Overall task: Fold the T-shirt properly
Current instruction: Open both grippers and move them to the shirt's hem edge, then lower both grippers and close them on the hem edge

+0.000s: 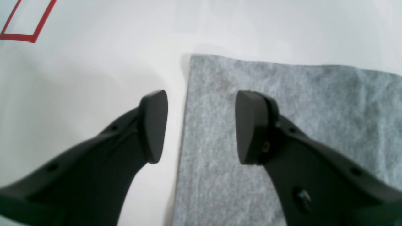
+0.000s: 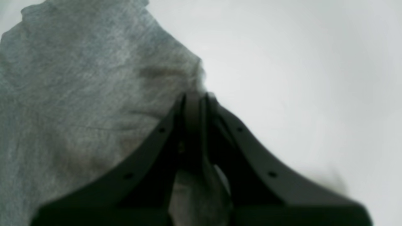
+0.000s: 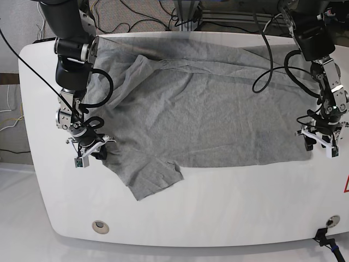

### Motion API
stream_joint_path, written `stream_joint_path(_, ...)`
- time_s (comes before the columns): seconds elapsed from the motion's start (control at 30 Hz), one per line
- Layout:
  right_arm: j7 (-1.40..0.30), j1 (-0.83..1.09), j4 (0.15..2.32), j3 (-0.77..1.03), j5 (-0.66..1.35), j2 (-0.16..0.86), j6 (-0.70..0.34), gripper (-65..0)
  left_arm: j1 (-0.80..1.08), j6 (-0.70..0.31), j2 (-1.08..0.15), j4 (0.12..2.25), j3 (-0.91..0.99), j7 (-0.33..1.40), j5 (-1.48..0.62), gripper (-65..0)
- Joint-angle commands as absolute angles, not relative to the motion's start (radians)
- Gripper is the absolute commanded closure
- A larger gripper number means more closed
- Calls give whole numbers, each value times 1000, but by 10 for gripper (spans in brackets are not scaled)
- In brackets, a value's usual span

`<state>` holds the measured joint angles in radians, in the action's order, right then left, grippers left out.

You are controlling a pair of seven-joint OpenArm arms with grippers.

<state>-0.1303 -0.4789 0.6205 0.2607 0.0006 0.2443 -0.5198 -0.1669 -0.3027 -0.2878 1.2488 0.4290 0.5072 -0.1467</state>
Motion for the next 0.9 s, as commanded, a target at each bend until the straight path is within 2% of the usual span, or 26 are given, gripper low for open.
stream_joint_path(0.0,-177,-486,621,257,-24,249,-522,0,-203,-302,-305,1264,432,486,-154,-322)
stream_joint_path(0.13,-177,-486,621,257,-25,249,-524,0,-219,-302,-318,1256,432,486,-154,-322)
stream_joint_path(0.33,-177,-483,621,257,-27,254,-526,0,-305,-302,-335,1090,432,479,-154,-322)
stream_joint_path(0.5,-177,-467,622,257,-24,252,-526,0,-318,-302,-343,969,432,397,-154,-322)
stream_joint_path(0.87,-177,-463,624,257,-22,251,-527,0,-400,-302,-355,773,432,390,-154,-322)
